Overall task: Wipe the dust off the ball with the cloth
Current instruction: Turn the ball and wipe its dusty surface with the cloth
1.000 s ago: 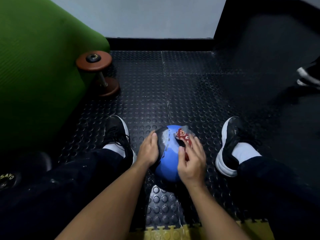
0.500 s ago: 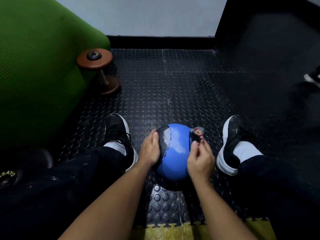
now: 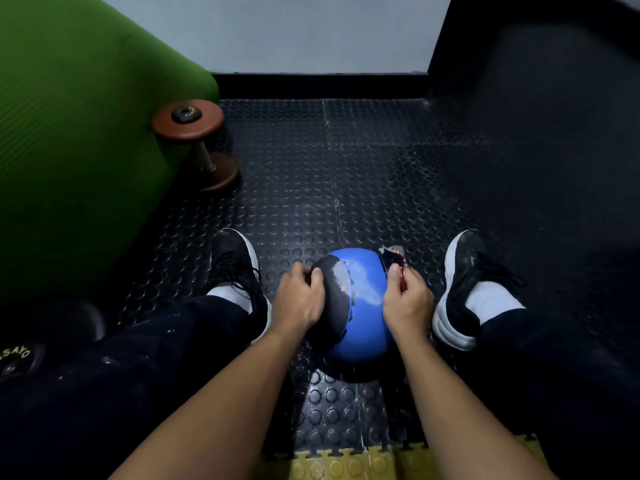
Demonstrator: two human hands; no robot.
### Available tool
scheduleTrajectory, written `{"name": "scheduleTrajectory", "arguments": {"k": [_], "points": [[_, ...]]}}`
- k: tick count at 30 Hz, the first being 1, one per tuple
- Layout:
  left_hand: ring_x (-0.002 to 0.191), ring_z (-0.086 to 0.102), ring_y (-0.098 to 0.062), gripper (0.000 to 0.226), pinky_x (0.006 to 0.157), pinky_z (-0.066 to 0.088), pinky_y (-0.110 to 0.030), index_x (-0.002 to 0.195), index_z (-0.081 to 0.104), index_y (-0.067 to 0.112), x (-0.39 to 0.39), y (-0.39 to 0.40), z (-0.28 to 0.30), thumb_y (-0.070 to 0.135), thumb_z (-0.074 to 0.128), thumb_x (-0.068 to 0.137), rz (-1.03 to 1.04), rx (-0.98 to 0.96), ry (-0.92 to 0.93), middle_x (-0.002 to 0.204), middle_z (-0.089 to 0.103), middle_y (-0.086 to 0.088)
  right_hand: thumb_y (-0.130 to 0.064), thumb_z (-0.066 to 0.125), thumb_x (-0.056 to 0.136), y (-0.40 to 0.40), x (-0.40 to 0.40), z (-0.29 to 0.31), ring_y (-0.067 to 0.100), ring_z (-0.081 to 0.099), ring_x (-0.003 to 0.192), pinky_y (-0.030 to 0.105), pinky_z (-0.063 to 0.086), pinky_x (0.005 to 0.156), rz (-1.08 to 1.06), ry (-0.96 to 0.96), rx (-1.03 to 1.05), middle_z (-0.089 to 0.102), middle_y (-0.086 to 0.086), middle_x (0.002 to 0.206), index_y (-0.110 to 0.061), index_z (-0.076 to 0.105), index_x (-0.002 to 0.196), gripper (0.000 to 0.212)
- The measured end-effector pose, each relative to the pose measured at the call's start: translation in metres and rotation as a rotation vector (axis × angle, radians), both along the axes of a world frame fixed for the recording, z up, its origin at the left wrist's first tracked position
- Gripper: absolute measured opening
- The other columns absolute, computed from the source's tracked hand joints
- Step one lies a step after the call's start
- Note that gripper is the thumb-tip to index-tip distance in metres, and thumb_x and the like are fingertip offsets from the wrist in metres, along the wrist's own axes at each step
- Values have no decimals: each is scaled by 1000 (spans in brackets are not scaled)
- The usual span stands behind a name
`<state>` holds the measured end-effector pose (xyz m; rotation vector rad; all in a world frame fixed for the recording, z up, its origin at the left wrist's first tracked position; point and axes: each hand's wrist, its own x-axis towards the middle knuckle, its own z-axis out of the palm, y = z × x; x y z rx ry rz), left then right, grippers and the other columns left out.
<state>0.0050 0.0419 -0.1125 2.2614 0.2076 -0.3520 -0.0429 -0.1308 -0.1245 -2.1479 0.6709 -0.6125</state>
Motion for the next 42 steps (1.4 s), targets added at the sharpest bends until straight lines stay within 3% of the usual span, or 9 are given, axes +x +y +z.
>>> {"name": "scheduleTrajectory", "arguments": {"k": [4,7,10,12,17,22,29,35,42], "points": [[133,49,-28,54,113,36,-45,142,46,21,14,-5,5,54,37,101,-87,-49,-85,146,50,-8,-36,45,94,-14,6,6,24,61,80,22,32,67,164,-19,-46,66,0,86,-10,69,89,36],[148,34,-17,51,121,21,-33,154,41,23,12,-12,1,42,35,108,-193,-194,-77,160,39,-1,-35,44,95,-10,4,6,24,62,83,22,34,68,136,-25,-42,67,-1,89,-11,69,92,35],[147,33,-16,47,119,19,-29,152,46,24,12,-12,3,39,33,109,-169,-202,-53,159,41,1,-30,45,96,6,-18,-3,21,63,109,19,42,94,142,-124,-69,69,6,116,-6,70,113,39],[147,33,-15,46,119,19,-29,151,47,25,13,-12,5,37,33,109,-166,-208,-45,159,42,2,-30,44,96,13,-33,-16,23,59,121,30,42,107,144,-159,-99,65,13,128,-1,67,120,44],[148,32,-17,46,122,19,-33,151,47,24,9,-18,0,37,31,110,-153,-210,-71,159,42,1,-41,39,94,-2,-14,-9,36,67,98,30,45,84,-39,-87,-1,71,16,108,0,71,107,54],[147,35,-17,46,120,20,-28,150,48,21,13,-17,0,34,31,110,-92,-210,-49,158,43,0,-32,44,97,44,-56,-14,31,39,141,42,30,117,182,-180,-138,51,14,146,-17,57,134,42],[148,32,-15,49,123,20,-34,153,43,25,5,-15,-11,41,27,109,-78,-221,-71,160,40,3,-35,42,94,10,-15,-5,36,62,114,38,46,98,-28,-90,-11,67,15,123,-4,69,118,48],[148,33,-13,48,122,20,-30,152,45,22,8,-10,-9,36,26,110,-62,-235,-70,159,41,3,-29,48,96,29,-39,-13,33,44,137,46,32,116,283,-179,-251,53,14,144,-16,64,130,40],[150,29,-13,50,124,17,-31,154,41,22,2,-12,-11,38,25,110,-69,-224,-70,162,37,3,-49,52,88,11,-7,1,26,57,123,41,45,105,196,-43,-151,62,7,133,-16,64,128,53]]}}
